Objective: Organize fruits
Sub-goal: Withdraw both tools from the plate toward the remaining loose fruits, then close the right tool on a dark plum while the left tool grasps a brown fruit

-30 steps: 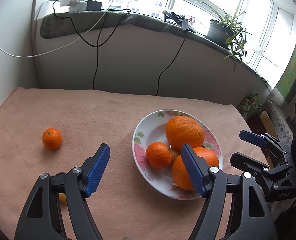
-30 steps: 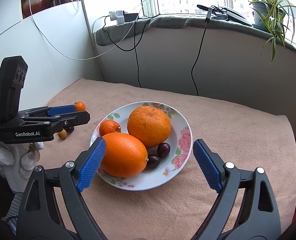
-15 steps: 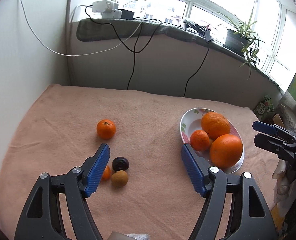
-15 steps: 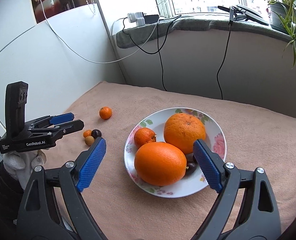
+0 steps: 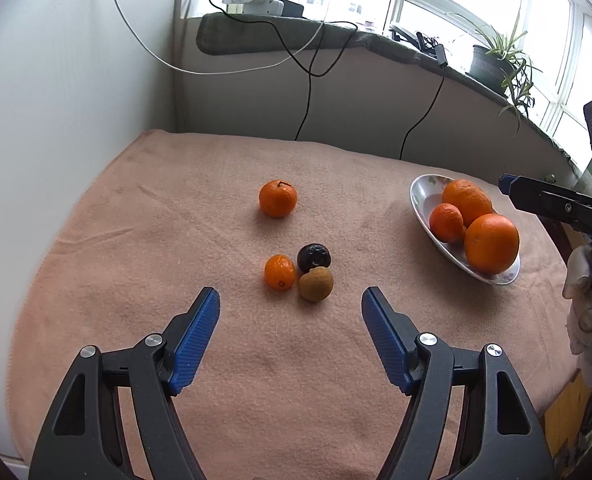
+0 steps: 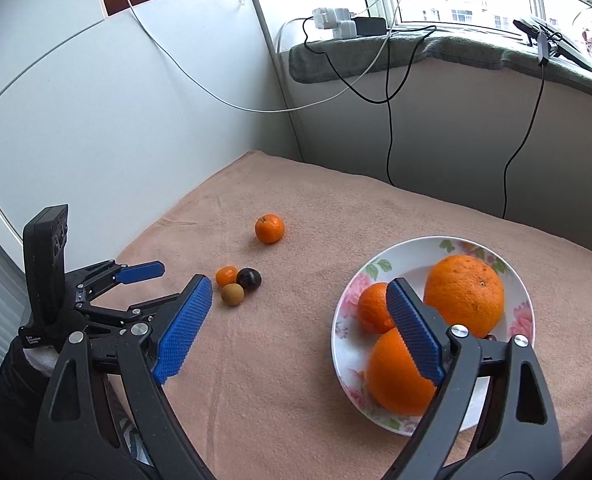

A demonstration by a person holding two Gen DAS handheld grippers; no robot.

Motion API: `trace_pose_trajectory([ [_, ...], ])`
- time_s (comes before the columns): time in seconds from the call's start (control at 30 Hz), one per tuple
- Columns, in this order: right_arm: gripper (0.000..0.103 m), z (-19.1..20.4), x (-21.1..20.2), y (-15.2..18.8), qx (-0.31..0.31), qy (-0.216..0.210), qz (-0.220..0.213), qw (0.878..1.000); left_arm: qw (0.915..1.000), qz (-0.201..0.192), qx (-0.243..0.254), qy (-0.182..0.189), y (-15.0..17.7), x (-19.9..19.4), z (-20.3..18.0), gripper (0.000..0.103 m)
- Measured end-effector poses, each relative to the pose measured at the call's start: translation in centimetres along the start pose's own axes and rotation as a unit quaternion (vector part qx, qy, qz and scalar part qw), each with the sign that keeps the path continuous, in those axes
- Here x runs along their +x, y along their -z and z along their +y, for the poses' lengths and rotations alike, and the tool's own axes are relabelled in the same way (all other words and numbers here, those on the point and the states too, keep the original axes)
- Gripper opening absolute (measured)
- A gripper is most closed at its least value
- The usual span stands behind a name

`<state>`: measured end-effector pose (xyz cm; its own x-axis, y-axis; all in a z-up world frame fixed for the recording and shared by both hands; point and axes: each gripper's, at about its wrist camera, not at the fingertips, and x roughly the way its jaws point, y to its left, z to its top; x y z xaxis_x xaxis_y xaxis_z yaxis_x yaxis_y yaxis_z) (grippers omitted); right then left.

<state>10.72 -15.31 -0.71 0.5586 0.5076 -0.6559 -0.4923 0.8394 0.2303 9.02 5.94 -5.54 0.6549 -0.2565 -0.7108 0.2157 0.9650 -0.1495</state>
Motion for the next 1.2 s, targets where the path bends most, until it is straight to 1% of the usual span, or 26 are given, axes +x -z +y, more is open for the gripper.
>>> trace_pose_trajectory([
  [0.13,0.091,1.1,1.8,-0.3,0.007,-0.018,0.016,1.0,0.9999,0.005,-0.007,0.013,0.2,0.2,0.4,0.068],
  [0.17,0.09,1.3,2.3,-0.4,0.01,-0.022,0.021,0.999,0.9998,0.006,-0.009,0.016,0.3,0.3,0.4,0.065],
  [0.23,0.082,1.7,3.3,-0.5,0.017,-0.031,0.035,0.999,0.9997,0.009,-0.009,0.019,0.5,0.5,0.3,0.062],
  [0.3,0.074,1.8,4.6,-0.7,0.029,-0.037,0.052,0.998,0.9995,0.013,-0.01,0.025,0.8,0.7,0.3,0.053],
  [0.33,0.072,1.8,5.2,-0.8,0.035,-0.044,0.06,0.997,0.9994,0.015,-0.01,0.029,0.9,0.9,0.2,0.052],
  [0.37,0.069,1.8,5.8,-0.8,0.042,-0.051,0.068,0.995,0.9993,0.016,-0.01,0.032,1.0,1.0,0.1,0.05],
  [0.4,0.062,1.8,6.4,-0.9,0.048,-0.056,0.077,0.994,0.9992,0.019,-0.01,0.034,1.1,1.2,0.1,0.046],
  [0.47,0.054,1.9,7.7,-0.9,0.057,-0.058,0.094,0.992,0.9988,0.024,-0.012,0.042,1.2,1.5,0.1,0.038],
  [0.57,0.051,2.3,9.5,-0.9,0.065,-0.057,0.113,0.99,0.9983,0.027,-0.012,0.05,1.1,2.0,0.0,0.038],
  [0.67,0.049,2.7,11.4,-0.9,0.075,-0.064,0.133,0.986,0.9978,0.029,-0.013,0.058,1.0,2.5,-0.3,0.037],
  [0.77,0.046,3.1,12.8,-1.0,0.077,-0.06,0.145,0.985,0.9981,0.029,-0.01,0.053,0.6,3.2,-0.6,0.037],
  [0.83,0.045,3.3,13.6,-1.0,0.078,-0.058,0.153,0.984,0.9976,0.034,-0.017,0.057,0.5,3.8,-0.4,0.037],
  [1.0,0.042,3.5,14.9,-1.3,0.082,-0.053,0.161,0.982,0.9972,0.034,-0.019,0.064,0.3,4.3,-0.2,0.035],
  [1.2,0.04,3.7,16.0,-1.4,0.084,-0.051,0.169,0.981,0.9963,0.033,-0.034,0.071,-0.4,5.1,0.4,0.035],
])
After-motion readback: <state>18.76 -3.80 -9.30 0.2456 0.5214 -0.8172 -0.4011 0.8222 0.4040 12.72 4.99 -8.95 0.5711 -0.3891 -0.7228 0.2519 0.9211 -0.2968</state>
